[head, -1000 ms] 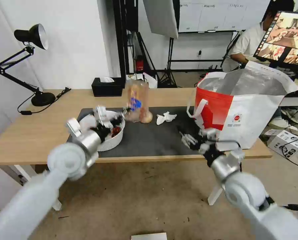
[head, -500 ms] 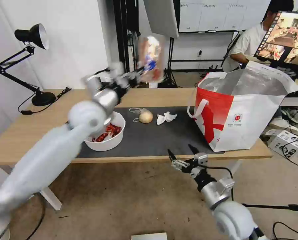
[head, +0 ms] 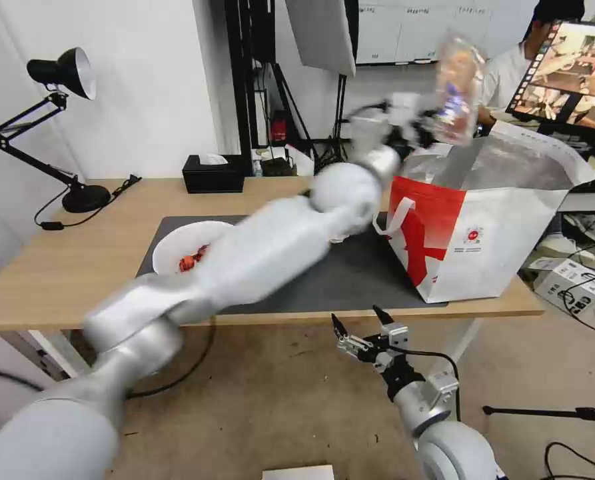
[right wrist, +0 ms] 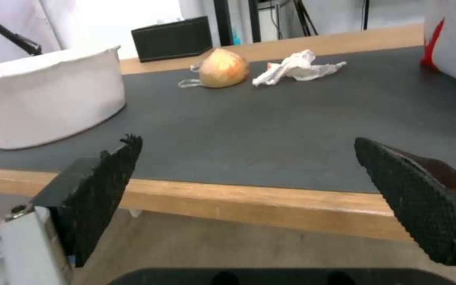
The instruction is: Pick up the trash from the table and place it into the takeout bag.
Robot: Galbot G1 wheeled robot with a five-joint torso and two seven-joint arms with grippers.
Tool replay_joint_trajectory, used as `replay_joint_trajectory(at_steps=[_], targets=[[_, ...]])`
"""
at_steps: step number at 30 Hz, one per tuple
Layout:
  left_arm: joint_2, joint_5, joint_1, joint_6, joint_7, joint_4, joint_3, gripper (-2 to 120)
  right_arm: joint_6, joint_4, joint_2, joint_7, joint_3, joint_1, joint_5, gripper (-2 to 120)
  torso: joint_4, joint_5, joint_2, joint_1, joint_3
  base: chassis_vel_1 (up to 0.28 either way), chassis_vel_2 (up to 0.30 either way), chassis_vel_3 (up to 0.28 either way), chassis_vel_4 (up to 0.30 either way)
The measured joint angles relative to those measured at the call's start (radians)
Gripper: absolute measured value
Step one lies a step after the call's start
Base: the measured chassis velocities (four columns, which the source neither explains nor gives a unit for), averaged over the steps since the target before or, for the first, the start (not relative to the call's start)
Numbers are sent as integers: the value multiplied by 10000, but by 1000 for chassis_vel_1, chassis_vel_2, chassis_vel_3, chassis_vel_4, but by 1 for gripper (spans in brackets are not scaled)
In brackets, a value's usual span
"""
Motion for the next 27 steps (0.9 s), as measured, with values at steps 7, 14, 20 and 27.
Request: replay_joint_trajectory(at_steps=[7, 14, 20, 27], targets=[[-205, 1090, -315, 38, 382, 685, 739, 1, 2, 22, -30, 9, 23, 127, 36, 100, 9, -5, -1, 0, 0, 0, 0, 0, 0], [24, 865, -119, 93, 897, 526, 836, 3, 7, -9, -58, 9, 0, 193, 68, 100, 6, -6, 0, 0, 0, 0, 0, 0, 0], [220, 224, -223, 280, 1087, 192, 843, 21, -1, -38, -96, 14, 5, 260, 87, 100, 5, -6, 0, 0, -1, 0, 0, 0, 0], [289, -405, -271, 471, 1071, -26, 715, 47, -37, 58, -70, 61, 73, 196, 102, 100, 5, -6, 0, -1, -1, 0, 0, 0, 0]])
